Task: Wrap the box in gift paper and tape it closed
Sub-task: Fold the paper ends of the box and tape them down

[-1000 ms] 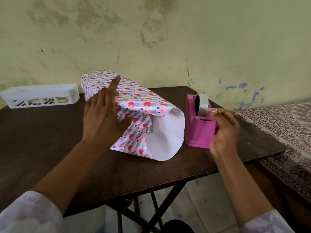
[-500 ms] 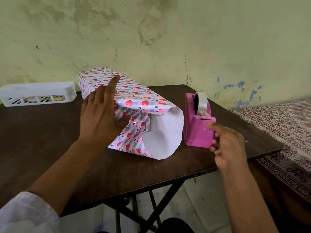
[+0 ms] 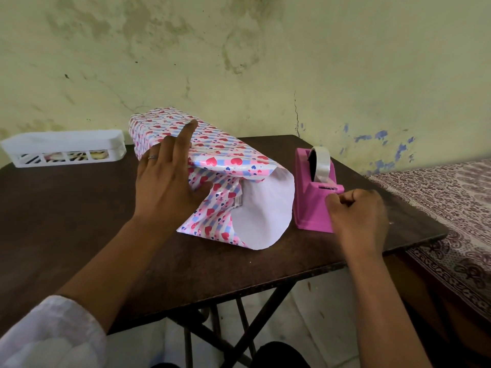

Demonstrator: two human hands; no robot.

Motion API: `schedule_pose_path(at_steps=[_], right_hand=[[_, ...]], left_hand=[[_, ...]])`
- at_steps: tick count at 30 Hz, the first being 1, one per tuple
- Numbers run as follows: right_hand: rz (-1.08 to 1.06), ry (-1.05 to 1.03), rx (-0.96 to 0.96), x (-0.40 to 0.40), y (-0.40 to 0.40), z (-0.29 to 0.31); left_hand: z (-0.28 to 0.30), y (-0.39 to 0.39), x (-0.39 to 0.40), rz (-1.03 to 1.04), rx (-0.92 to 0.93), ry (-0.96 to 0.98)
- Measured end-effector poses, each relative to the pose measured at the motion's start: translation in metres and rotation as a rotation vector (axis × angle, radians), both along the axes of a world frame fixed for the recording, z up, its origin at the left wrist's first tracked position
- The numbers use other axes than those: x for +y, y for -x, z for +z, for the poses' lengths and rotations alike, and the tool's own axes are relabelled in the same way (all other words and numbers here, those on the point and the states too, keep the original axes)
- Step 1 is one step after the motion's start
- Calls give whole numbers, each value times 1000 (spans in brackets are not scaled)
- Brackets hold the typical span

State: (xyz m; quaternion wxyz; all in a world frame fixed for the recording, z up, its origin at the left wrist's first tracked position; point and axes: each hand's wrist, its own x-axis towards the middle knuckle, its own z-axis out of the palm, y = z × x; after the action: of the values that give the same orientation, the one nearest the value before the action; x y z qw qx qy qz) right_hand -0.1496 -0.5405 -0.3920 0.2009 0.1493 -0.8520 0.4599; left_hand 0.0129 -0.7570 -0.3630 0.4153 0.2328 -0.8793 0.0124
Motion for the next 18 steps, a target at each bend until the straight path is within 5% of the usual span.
schedule_pose_path(at_steps=[5, 9, 15, 18], right_hand=[[-65, -234, 89, -1, -1, 9], [-103, -391, -105, 17, -1, 9], [420, -64, -32, 27, -57, 19], [782, -77, 56, -3, -91, 21]], left_hand=[[-1, 0, 0, -3, 17, 1], [-2, 0, -1, -8, 29, 4], [-4, 3, -3, 3, 28, 23], [-5, 2, -3, 20, 31, 39]])
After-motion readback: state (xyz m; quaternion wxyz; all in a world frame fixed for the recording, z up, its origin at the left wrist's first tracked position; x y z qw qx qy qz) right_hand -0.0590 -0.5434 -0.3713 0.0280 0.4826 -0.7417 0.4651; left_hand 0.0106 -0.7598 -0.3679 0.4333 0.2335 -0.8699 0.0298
